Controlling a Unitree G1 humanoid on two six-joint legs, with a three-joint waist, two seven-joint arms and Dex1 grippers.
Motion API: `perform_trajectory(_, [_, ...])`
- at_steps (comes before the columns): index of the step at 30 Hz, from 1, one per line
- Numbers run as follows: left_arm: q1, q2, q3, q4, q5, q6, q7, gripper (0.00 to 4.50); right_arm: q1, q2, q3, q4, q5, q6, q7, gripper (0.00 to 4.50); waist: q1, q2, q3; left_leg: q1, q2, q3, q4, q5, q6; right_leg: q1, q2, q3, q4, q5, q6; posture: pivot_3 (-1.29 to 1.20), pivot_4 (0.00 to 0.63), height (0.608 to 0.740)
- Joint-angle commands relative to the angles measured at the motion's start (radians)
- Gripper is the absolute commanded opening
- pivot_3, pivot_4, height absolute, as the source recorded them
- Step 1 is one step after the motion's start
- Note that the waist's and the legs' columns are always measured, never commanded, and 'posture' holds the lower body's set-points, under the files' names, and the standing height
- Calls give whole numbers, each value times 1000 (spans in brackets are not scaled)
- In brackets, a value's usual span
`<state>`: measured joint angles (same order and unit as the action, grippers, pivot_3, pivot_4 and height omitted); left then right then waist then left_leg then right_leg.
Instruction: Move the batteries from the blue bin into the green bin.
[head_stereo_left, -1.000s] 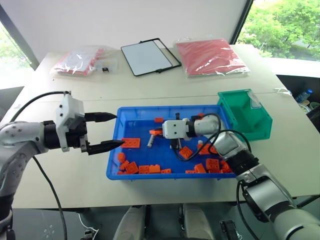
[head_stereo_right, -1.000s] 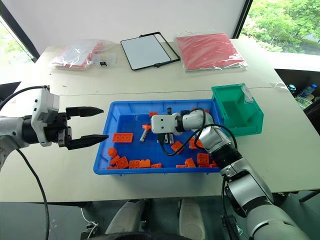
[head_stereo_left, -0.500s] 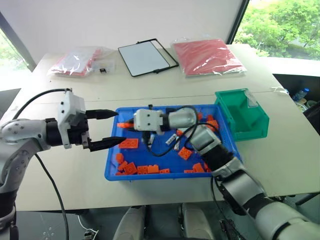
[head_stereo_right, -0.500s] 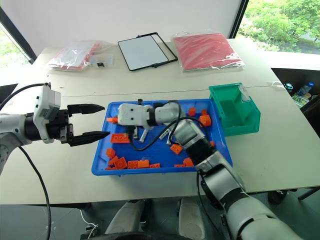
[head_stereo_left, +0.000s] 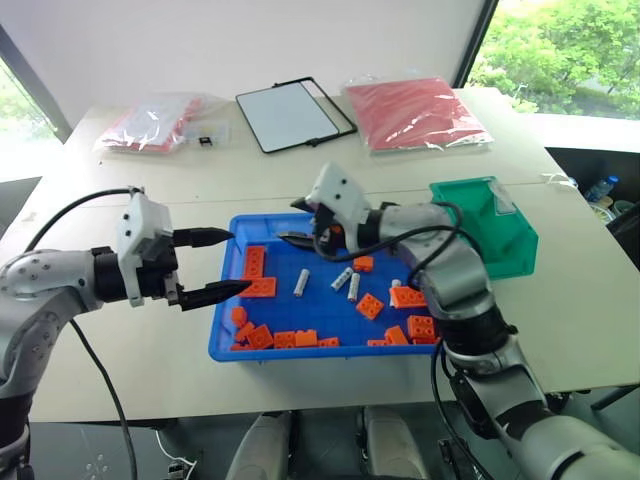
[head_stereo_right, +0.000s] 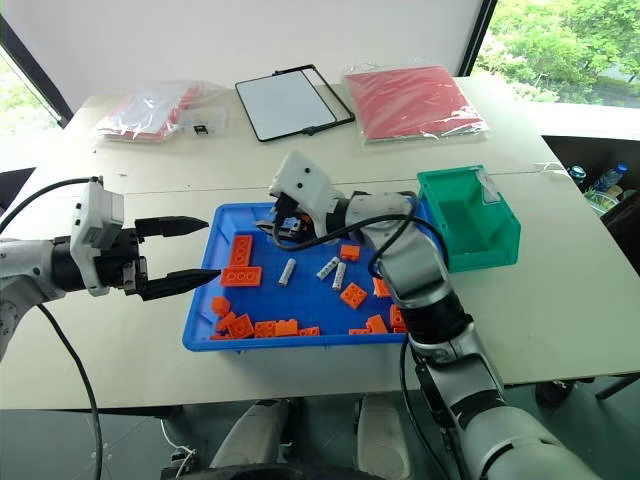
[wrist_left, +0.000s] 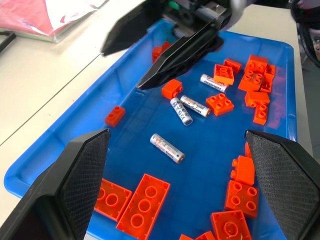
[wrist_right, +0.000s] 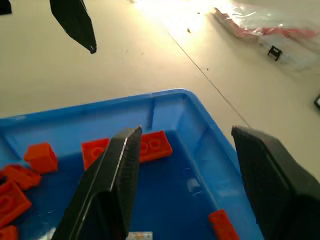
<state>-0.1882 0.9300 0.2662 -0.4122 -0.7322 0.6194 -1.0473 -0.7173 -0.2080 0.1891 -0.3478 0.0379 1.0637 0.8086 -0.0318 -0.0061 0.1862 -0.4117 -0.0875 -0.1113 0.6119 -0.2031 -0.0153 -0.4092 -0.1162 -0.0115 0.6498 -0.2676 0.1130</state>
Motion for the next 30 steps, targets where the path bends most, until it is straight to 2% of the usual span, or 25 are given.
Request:
perform_trajectory(1, [-42, 13, 1, 12, -15, -7, -28, 4500, 29, 62, -97, -153, 65, 361, -87, 2917, 2, 0, 0, 0, 0, 0, 0, 0, 0, 0, 0, 0, 0, 0, 0, 0, 150, 735])
perform_trajectory(4, [-87, 13, -26, 36, -11, -1, -47, 4500, 67, 131, -170, -166, 109, 528, -131, 2917, 5, 0, 0, 0, 0, 0, 0, 0, 0, 0, 0, 0, 0, 0, 0, 0, 150, 735])
perform_trajectory(7, [-121, 21, -44, 58, -2, 0, -69, 4500, 107, 209, -237, -122, 163, 551, -180, 2917, 10, 0, 0, 0, 0, 1, 0, 0, 0, -1, 0, 0, 0, 0, 0, 0, 150, 735])
perform_trajectory(12, [-148, 55, -44, 101, 17, -13, -118, 4500, 80, 305, -305, 8, 207, 551, -277, 2917, 11, 0, 0, 0, 0, 2, 0, 0, 0, -1, 0, 1, 0, 0, 0, 0, 150, 735])
perform_trajectory(18, [-145, 67, -24, 109, 21, -17, -130, 4500, 68, 297, -308, 96, 242, 551, -348, 2917, 11, 0, 0, 0, 0, 3, -1, 0, 0, -1, 0, 1, 0, 0, 0, 0, 150, 735])
perform_trajectory(23, [-109, 60, 9, 74, 11, -7, -110, 4500, 58, 241, -304, 133, 253, 551, -380, 2917, 11, 0, 0, 0, 0, 3, -1, 0, 0, -1, 0, 1, 0, 0, 0, 0, 150, 735])
perform_trajectory(26, [-93, 52, 18, 61, 9, -9, -94, 4500, 52, 214, -284, 148, 266, 551, -384, 2917, 10, 0, 0, 0, 0, 3, -1, 0, 0, -1, -1, 1, 0, 0, 0, 0, 150, 735])
perform_trajectory(30, [-84, 35, 26, 41, -2, -4, -64, 4500, 57, 182, -190, 199, 272, 487, -387, 2917, 8, 0, 0, 0, 0, 3, -1, 0, 0, -1, 0, 1, 0, 0, 0, 0, 150, 735])
